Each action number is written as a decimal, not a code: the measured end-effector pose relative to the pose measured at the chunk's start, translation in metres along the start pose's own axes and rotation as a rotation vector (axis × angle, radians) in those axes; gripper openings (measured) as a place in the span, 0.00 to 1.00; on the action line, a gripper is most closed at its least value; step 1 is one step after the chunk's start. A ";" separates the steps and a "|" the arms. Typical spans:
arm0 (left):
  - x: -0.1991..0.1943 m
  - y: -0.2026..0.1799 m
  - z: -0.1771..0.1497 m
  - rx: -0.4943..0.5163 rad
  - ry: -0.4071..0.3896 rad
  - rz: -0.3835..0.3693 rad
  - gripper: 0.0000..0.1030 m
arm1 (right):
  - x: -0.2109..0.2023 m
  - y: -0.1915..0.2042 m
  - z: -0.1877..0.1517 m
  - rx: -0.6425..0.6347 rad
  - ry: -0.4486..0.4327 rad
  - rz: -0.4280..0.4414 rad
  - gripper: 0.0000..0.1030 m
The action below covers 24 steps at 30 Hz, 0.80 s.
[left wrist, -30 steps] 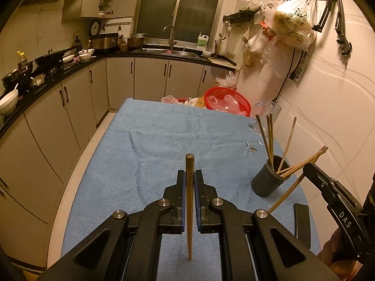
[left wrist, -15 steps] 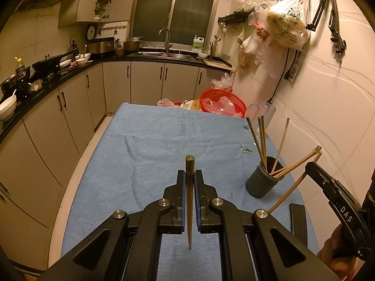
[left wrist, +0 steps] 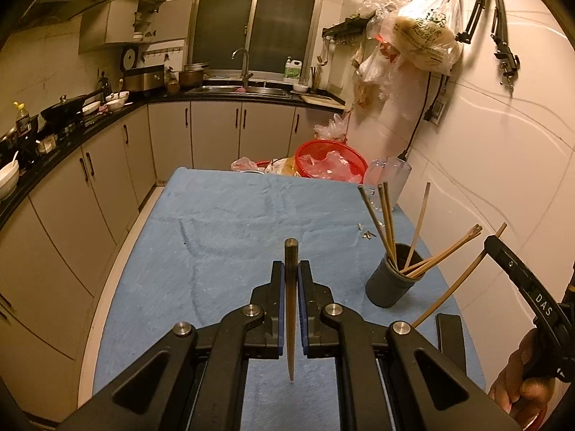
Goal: Organize utensils
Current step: 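Lift both held chopsticks upright and carry them over the black holder, then lower both held chopsticks tip-first into the black holder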
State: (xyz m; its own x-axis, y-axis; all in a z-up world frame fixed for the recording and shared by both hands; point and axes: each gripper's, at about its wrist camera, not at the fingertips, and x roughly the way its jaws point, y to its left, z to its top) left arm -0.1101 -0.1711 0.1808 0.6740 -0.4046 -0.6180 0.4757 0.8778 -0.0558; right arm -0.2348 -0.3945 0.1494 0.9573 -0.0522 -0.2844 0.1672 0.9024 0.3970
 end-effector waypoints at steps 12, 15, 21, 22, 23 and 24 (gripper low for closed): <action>0.011 -0.016 0.002 0.036 0.005 0.018 0.07 | -0.002 -0.015 0.006 0.029 -0.014 -0.011 0.06; 0.012 -0.017 0.001 0.041 0.005 0.026 0.07 | -0.001 -0.015 0.006 0.032 -0.013 -0.010 0.06; 0.016 -0.020 0.001 0.045 0.015 0.029 0.07 | -0.001 -0.016 0.006 0.033 -0.014 -0.010 0.06; 0.017 -0.020 0.001 0.047 0.016 0.030 0.07 | -0.001 -0.016 0.006 0.036 -0.015 -0.009 0.06; 0.017 -0.021 0.001 0.047 0.018 0.030 0.07 | -0.002 -0.018 0.006 0.036 -0.016 -0.009 0.06; 0.017 -0.021 0.002 0.047 0.019 0.030 0.07 | -0.002 -0.019 0.006 0.038 -0.016 -0.009 0.06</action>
State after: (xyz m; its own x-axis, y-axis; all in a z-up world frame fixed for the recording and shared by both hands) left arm -0.1075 -0.1968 0.1727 0.6779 -0.3732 -0.6334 0.4821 0.8761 -0.0002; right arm -0.2383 -0.4142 0.1476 0.9594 -0.0674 -0.2739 0.1843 0.8848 0.4279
